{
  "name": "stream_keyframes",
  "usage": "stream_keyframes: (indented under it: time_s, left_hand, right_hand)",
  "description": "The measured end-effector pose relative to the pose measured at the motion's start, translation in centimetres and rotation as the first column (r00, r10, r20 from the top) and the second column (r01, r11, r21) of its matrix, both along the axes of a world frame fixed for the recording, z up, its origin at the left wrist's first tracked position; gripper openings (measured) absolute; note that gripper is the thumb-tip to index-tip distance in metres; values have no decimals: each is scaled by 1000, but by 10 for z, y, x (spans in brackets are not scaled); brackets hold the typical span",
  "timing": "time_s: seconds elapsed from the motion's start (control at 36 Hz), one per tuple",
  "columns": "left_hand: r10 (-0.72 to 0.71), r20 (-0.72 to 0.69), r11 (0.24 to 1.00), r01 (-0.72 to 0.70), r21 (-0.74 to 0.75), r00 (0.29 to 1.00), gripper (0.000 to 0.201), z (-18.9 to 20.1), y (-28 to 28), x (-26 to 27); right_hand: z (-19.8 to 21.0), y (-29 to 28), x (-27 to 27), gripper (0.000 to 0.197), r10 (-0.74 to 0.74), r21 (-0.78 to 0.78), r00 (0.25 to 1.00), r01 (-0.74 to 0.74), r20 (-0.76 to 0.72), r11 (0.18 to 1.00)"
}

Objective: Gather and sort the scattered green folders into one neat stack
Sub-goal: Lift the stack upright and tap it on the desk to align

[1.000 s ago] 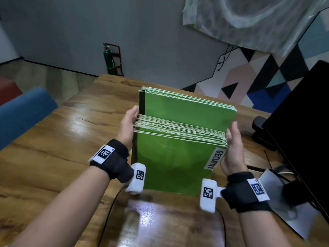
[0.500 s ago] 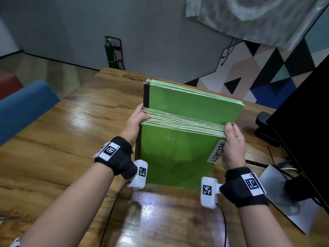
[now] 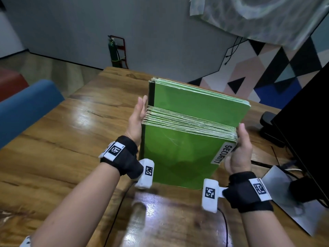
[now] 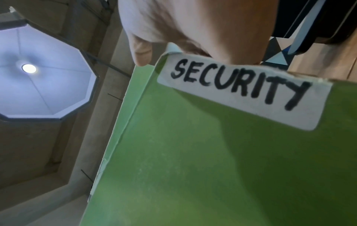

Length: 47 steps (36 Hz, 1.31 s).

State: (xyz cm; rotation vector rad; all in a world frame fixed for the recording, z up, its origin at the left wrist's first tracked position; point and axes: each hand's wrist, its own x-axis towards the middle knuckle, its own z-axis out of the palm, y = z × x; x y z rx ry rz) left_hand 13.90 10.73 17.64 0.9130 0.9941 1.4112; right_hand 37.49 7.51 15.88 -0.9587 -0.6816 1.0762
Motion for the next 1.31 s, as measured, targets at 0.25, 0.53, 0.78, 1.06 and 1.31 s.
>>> stream_keyframes:
  time_s: [0.25,0.53,0.78,1.06,1.31]
  left_hand:
    - [-39,-68,998,36,-46,997,13,-22,25,-4]
    - [-92,-83,995,87,-53,992,38,-13,18,-7]
    - [28,-89,988,-14,152,996,98,-47,1,-1]
    - [-287,-608,952,292,-93,740,130,-117,1,-34]
    - [-435,-768,898,291,-330,470,98,-153,5,-39]
  right_hand:
    - [-34,11,6,74,-9,-78,992,19,128,997]
    - [-40,19,12,35,-42,-163,974,80,224,983]
    - [-52,-10,5,103,-37,-39,904,60,426,997]
    - [-126,-31,18,105,283,-367,685,-25,671,930]
    - [-162,-27,18,55,385,-506,584,50,714,861]
